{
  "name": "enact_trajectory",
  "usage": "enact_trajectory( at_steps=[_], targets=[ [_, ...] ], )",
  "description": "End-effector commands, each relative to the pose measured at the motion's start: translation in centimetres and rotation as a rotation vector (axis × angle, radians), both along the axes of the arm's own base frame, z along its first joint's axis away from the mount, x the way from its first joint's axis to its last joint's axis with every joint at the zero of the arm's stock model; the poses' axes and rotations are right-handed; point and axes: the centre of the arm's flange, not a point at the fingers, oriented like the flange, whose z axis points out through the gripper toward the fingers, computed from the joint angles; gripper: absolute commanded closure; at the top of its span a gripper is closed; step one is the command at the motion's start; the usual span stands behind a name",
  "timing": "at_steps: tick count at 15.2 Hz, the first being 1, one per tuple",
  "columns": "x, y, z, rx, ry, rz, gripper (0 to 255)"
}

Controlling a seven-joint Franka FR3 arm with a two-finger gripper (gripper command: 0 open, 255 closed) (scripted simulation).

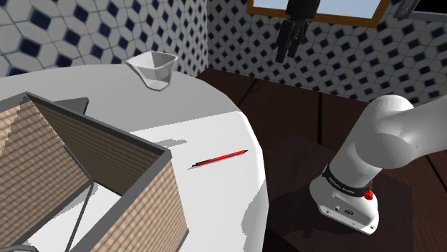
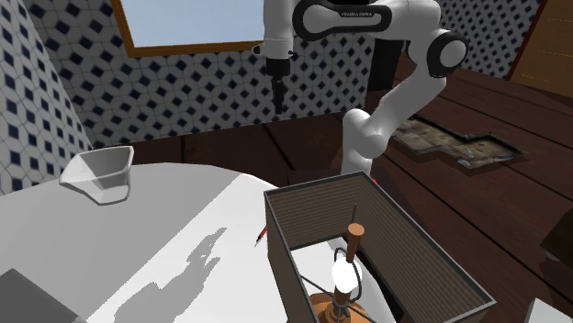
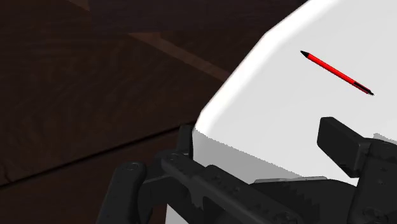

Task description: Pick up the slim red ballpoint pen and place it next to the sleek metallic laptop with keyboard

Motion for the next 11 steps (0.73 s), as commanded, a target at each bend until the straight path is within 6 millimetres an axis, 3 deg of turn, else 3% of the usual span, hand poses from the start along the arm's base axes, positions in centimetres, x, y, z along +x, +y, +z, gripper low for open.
enact_trajectory(
  at_steps=[1, 11],
  targets=[
    [0.0, 0.0, 0.0, 0.000, 0.000, 0.000, 0],
    [5.9, 10.2, -6.5, -0.036, -0.022, 0.341, 0]
  ],
)
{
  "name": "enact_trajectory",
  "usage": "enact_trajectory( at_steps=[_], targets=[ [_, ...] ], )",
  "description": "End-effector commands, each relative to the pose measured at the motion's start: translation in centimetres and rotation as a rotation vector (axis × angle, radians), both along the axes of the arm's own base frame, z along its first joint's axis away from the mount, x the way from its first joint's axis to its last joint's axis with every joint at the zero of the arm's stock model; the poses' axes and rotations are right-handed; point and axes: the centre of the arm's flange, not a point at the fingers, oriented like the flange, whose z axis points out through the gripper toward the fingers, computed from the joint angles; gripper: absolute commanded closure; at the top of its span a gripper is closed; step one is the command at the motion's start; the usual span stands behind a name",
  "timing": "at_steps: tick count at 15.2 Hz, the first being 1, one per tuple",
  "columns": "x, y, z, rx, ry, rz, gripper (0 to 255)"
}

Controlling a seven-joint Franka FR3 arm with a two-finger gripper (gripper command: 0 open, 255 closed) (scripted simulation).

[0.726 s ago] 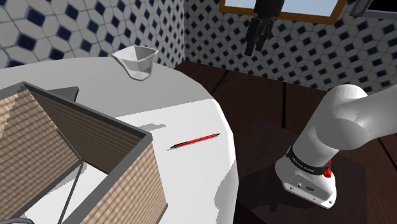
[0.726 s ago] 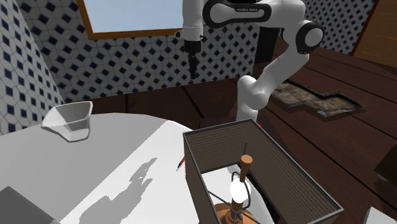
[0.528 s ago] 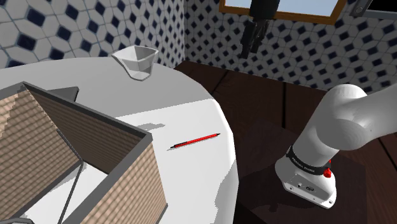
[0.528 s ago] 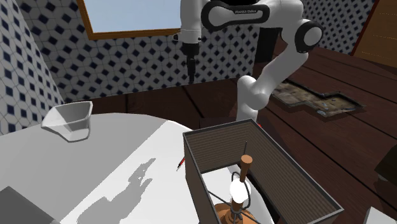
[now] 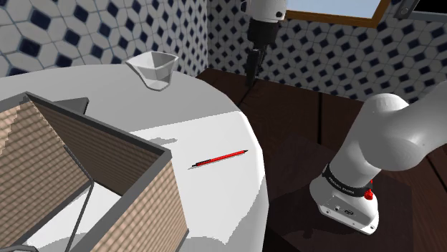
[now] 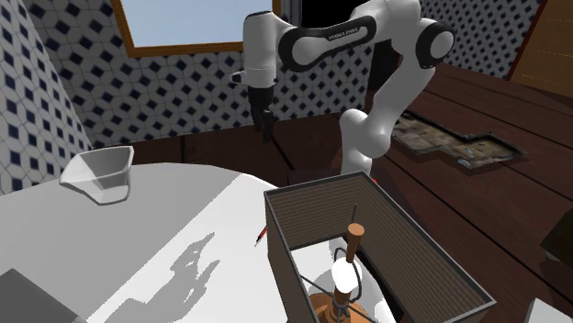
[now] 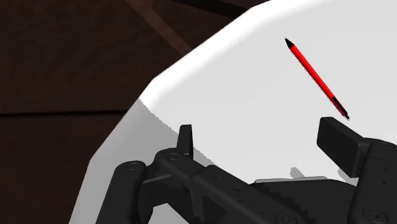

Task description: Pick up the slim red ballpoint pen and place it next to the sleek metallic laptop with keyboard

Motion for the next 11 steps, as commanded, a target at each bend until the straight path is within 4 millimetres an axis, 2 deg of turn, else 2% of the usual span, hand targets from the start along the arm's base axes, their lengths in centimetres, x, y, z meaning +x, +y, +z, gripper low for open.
enact_trajectory(
  at_steps=[1, 6, 11],
  targets=[
    [0.7, 2.5, -1.6, -0.007, -0.006, 0.070, 0],
    [2.2, 8.1, -4.9, -0.025, -0.017, 0.241, 0],
    [2.8, 13.9, -8.4, -0.042, -0.028, 0.411, 0]
  ],
)
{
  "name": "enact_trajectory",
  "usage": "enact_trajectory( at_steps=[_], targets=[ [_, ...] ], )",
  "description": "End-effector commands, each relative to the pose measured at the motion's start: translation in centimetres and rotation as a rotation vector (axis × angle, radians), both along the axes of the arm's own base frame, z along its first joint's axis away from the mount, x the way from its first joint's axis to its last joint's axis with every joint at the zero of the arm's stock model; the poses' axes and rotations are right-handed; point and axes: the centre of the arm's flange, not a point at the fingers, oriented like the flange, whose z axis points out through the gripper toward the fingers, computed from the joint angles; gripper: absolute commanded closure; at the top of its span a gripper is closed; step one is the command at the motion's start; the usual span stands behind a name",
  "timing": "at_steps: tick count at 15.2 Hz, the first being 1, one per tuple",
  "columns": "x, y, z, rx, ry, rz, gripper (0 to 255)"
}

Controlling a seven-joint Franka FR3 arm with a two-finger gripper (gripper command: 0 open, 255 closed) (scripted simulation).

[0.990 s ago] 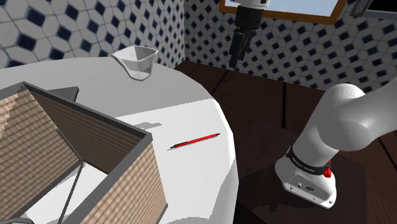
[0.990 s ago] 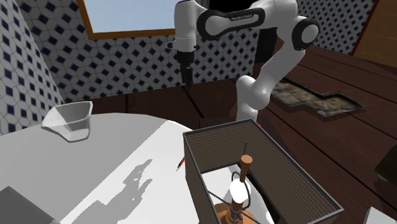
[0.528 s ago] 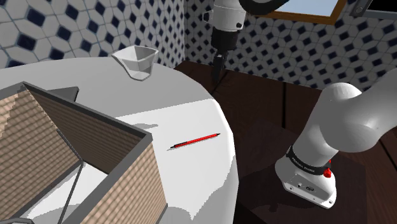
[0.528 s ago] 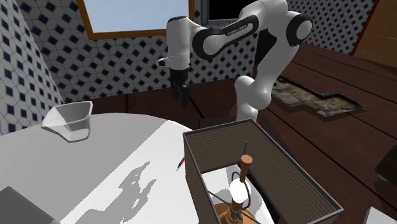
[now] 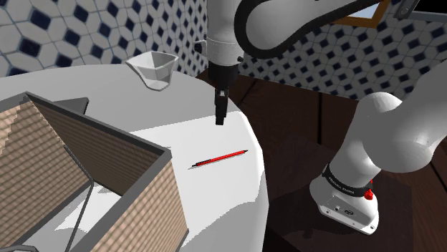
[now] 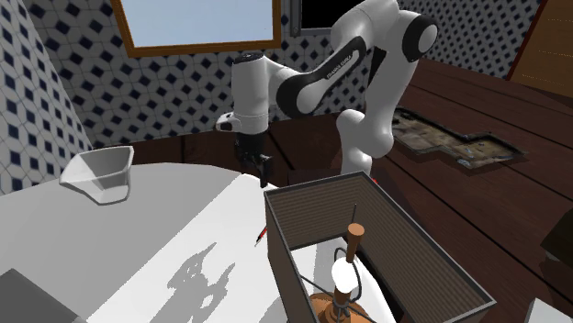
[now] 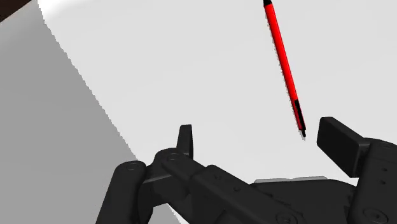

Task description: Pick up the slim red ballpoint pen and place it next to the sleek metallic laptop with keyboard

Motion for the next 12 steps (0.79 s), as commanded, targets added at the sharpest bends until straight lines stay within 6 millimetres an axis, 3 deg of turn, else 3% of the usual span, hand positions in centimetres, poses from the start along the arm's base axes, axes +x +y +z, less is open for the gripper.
enact_trajectory(
  at_steps=[1, 9, 12],
  targets=[
    [0.0, 2.5, -1.4, -0.006, -0.006, 0.070, 0],
    [-1.4, 11.4, -7.3, -0.035, -0.023, 0.343, 0],
    [-1.4, 11.8, -8.6, -0.036, -0.024, 0.355, 0]
  ],
)
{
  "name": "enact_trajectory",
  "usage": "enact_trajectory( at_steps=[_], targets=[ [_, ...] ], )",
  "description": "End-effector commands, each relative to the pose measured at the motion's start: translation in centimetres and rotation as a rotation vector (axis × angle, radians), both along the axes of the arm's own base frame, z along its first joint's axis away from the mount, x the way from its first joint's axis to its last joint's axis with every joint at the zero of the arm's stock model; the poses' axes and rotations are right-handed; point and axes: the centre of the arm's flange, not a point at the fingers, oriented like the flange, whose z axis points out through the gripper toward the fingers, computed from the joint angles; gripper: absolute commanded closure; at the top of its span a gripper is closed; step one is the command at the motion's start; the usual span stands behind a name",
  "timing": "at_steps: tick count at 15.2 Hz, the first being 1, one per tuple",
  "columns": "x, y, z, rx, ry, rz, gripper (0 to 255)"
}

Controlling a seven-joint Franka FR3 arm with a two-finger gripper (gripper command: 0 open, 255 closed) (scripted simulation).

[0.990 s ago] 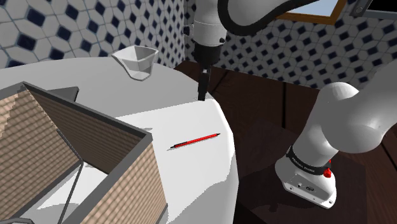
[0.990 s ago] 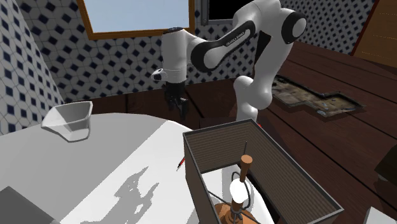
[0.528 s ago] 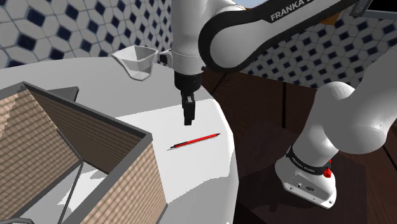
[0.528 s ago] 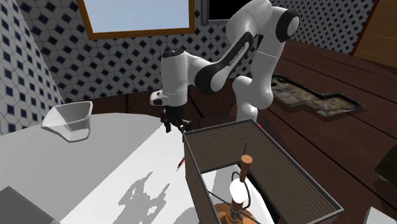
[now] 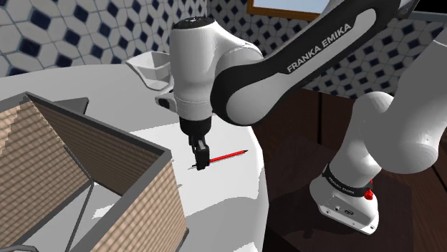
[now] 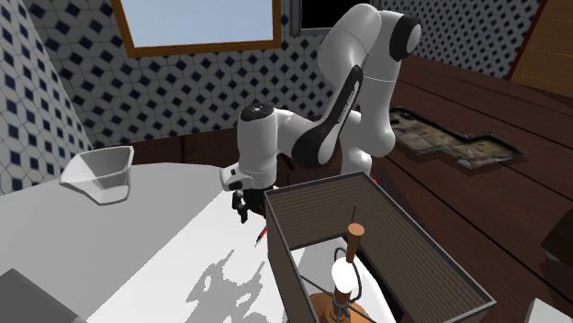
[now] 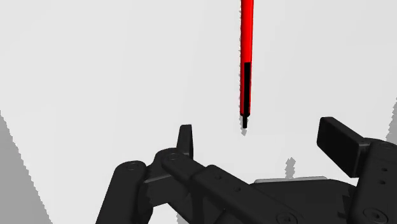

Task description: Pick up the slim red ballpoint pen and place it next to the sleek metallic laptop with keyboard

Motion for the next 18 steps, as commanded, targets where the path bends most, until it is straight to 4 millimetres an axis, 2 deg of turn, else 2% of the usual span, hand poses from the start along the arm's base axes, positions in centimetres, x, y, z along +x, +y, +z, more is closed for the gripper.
enact_trajectory(
  at_steps=[1, 5, 13, 14, 18],
  targets=[
    [0.0, 0.2, -1.1, 0.000, -0.001, 0.006, 0],
    [0.1, 0.2, -3.5, 0.000, -0.001, 0.006, 0],
    [0.1, 0.2, -3.5, 0.000, -0.001, 0.006, 0],
    [0.1, 0.2, -3.5, 0.000, -0.001, 0.006, 255],
    [0.0, 0.3, -3.6, 0.000, -0.001, 0.006, 255]
  ],
)
